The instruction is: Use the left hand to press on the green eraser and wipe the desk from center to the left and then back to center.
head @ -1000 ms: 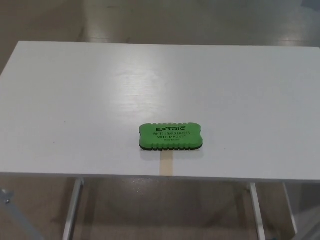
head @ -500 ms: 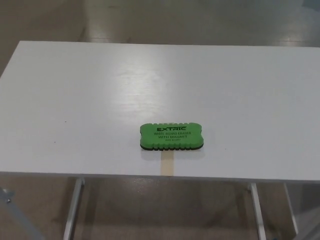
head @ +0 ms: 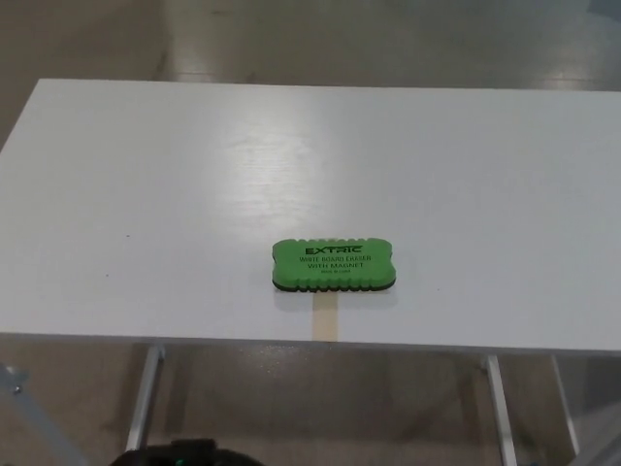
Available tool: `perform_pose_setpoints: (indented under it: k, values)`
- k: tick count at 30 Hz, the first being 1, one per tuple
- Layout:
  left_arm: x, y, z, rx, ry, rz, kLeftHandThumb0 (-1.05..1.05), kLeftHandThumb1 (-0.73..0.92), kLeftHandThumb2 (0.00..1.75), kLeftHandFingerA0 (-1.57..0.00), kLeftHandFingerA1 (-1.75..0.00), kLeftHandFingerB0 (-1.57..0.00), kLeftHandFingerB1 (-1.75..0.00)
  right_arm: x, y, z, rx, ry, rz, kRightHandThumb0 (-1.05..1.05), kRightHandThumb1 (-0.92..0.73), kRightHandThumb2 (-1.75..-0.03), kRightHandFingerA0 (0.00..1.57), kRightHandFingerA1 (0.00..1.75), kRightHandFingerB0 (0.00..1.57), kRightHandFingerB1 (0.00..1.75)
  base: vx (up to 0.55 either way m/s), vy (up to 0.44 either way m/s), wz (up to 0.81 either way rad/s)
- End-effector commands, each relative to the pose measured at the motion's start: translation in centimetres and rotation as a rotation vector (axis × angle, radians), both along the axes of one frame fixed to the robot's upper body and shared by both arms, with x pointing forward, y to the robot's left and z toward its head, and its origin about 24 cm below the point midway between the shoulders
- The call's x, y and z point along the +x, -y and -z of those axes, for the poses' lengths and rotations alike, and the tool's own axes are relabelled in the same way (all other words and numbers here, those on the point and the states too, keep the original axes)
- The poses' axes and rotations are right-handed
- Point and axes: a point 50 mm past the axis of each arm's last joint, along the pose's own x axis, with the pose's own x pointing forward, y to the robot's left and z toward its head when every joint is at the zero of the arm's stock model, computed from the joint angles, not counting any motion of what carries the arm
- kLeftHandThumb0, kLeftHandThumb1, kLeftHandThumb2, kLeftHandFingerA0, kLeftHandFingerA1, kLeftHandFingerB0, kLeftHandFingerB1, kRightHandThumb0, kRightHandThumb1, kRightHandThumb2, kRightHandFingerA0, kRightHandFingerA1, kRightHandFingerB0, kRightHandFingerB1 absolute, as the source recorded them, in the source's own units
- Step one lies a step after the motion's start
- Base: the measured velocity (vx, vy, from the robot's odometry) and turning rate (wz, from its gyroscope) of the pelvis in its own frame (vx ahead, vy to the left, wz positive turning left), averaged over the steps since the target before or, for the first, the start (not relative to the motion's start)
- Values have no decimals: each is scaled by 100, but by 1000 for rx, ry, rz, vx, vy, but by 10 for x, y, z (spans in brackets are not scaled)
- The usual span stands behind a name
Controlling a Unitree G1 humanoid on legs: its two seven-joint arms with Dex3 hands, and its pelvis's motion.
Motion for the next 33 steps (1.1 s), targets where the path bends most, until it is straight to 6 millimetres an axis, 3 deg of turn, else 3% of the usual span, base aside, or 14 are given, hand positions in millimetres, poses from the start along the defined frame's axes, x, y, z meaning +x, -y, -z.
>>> perform_pose_setpoints:
  k: [1,9,11,14,17,19,23,25,32,33]
  values:
    - [-4,74,-81,-305,45,681,-30,72,62,-84,-51,-80,-47,-8,0,1,28,8,-31,-22,-70,-60,72,53,44,44,0,0,0]
    - [13,96,-127,-342,269,656,-30,72,62,-85,-52,-78,-46,-8,1,1,33,17,-39,-22,-69,-60,73,54,44,44,0,0,0]
    - [27,105,-146,-335,379,582,-32,73,63,-87,-52,-78,-46,-7,0,1,47,22,-30,-22,-70,-60,73,54,44,44,0,0,0]
    - [38,111,-156,-342,409,488,-32,74,63,-87,-52,-79,-46,-7,0,1,52,21,-26,-22,-70,-60,73,54,44,44,0,0,0]
    - [46,115,-160,-350,421,402,-31,74,63,-88,-52,-80,-46,-8,-1,2,58,17,-30,-22,-70,-60,72,54,44,44,0,0,0]
    - [72,123,-166,-312,481,190,-28,74,63,-94,-52,-84,-47,-13,-1,2,41,8,-35,-21,-69,-60,72,54,45,44,0,0,0]
    - [90,127,-168,-249,532,89,-27,75,62,-96,-52,-85,-48,-12,-1,2,53,18,-33,-21,-69,-60,72,54,45,45,0,0,0]
    - [112,131,-169,-177,567,14,-27,76,64,-98,-54,-87,-49,-12,-2,1,61,29,-37,-22,-69,-60,72,54,46,45,0,0,0]
    - [158,139,-172,-92,553,-148,-22,80,64,-96,-65,-91,-54,-9,-4,1,66,40,-33,-22,-70,-60,72,54,48,46,0,0,0]
    - [168,139,-174,-78,521,-181,-18,81,64,-95,-70,-92,-61,-7,-4,1,58,33,-43,-22,-70,-60,72,53,48,46,0,0,0]
